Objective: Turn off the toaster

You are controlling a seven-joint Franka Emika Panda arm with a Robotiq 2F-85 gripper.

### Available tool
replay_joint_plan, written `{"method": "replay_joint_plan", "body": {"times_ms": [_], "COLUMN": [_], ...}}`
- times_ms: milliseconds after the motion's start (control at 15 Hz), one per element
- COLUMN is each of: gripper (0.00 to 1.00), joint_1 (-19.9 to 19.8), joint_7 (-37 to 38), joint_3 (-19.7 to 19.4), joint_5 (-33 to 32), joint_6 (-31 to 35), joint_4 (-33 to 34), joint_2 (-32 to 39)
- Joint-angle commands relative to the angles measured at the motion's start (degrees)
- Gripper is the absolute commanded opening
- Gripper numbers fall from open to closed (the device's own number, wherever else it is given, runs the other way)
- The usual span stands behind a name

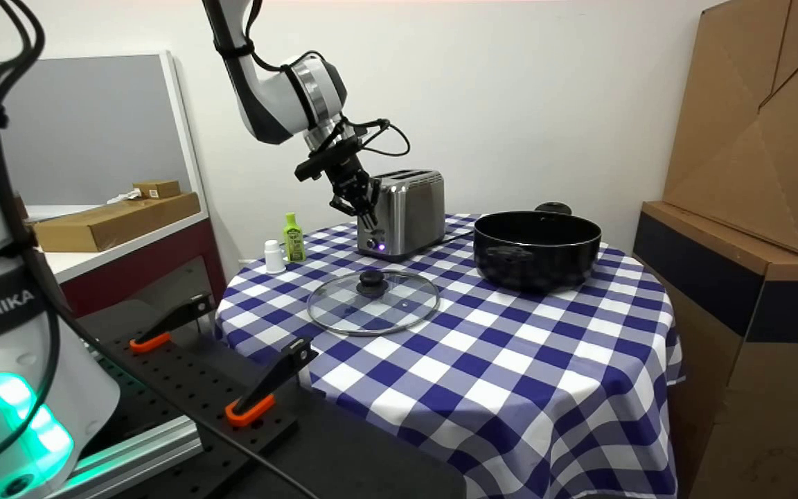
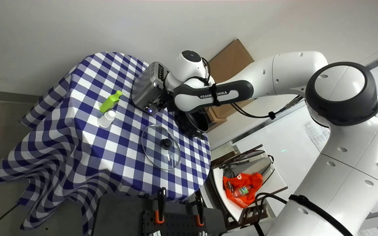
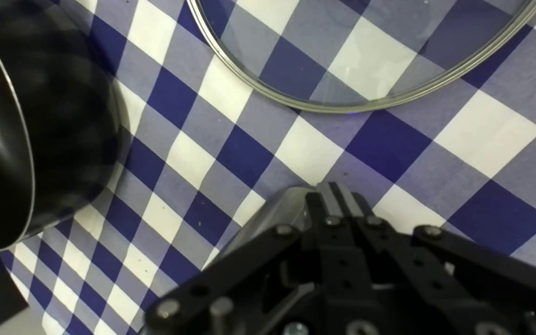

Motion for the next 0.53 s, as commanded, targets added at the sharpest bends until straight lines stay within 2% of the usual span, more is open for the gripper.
{"method": "replay_joint_plan", "body": {"times_ms": [0,467], "gripper": [0.0,0.0], "joint_1": [2.5,7.0], "joint_7": [-1.1,1.5], "joint_3": [-1.8,-4.9], "joint_5": [-0.4,-2.8], "joint_6": [1.0,0.6], "joint_4": [2.7,4.7], "joint_2": [3.9,8.2]}}
